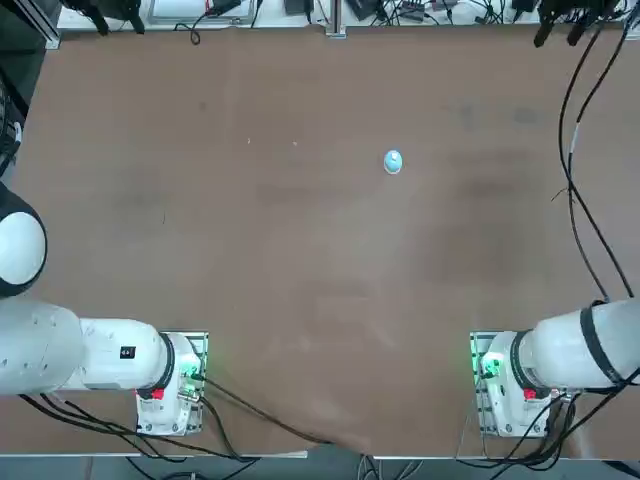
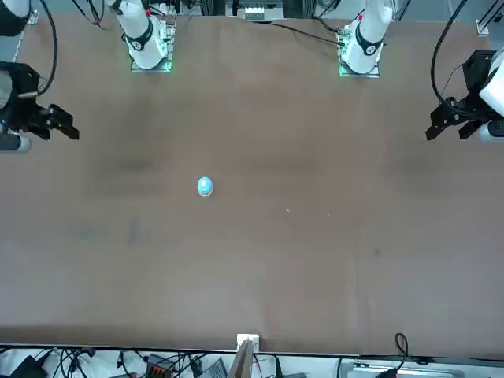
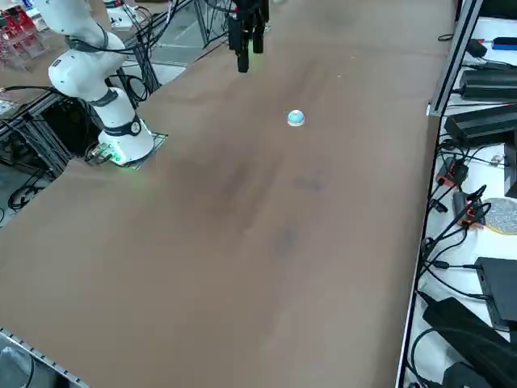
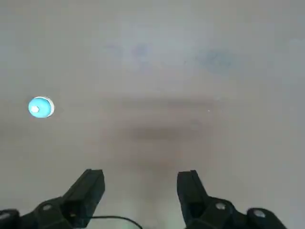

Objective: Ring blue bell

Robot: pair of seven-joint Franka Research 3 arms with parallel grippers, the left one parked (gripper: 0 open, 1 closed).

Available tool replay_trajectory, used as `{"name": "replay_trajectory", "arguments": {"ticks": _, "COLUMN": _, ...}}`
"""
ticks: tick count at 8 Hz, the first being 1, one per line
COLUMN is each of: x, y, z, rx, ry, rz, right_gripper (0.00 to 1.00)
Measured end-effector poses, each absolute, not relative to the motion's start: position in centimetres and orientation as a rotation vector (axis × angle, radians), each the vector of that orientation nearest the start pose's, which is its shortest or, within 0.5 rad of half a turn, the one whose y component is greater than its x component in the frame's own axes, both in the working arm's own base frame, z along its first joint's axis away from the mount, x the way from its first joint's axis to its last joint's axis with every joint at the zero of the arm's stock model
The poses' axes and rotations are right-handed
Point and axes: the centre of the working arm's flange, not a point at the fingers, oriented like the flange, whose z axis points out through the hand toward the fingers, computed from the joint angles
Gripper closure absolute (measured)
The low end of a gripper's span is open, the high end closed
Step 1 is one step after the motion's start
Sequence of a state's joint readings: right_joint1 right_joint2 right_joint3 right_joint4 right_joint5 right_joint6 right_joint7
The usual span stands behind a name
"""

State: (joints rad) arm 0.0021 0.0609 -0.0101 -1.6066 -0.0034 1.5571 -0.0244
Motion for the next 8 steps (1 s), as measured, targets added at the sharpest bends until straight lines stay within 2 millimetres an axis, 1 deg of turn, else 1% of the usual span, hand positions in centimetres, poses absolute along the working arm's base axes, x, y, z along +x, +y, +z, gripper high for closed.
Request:
{"name": "replay_trajectory", "arguments": {"ticks": 2, "x": 56.83, "y": -0.50, "z": 57.05, "rx": -3.138, "ry": -0.025, "rz": 0.181, "right_gripper": 0.57}}
{"name": "replay_trajectory", "arguments": {"ticks": 4, "x": 56.83, "y": -0.51, "z": 57.23, "rx": -3.139, "ry": -0.025, "rz": 0.178, "right_gripper": 0.94}}
{"name": "replay_trajectory", "arguments": {"ticks": 5, "x": 56.83, "y": -0.51, "z": 57.25, "rx": -3.138, "ry": -0.025, "rz": 0.178, "right_gripper": 0.98}}
{"name": "replay_trajectory", "arguments": {"ticks": 8, "x": 56.84, "y": -0.45, "z": 57.20, "rx": -3.135, "ry": -0.025, "rz": 0.181, "right_gripper": 0.99}}
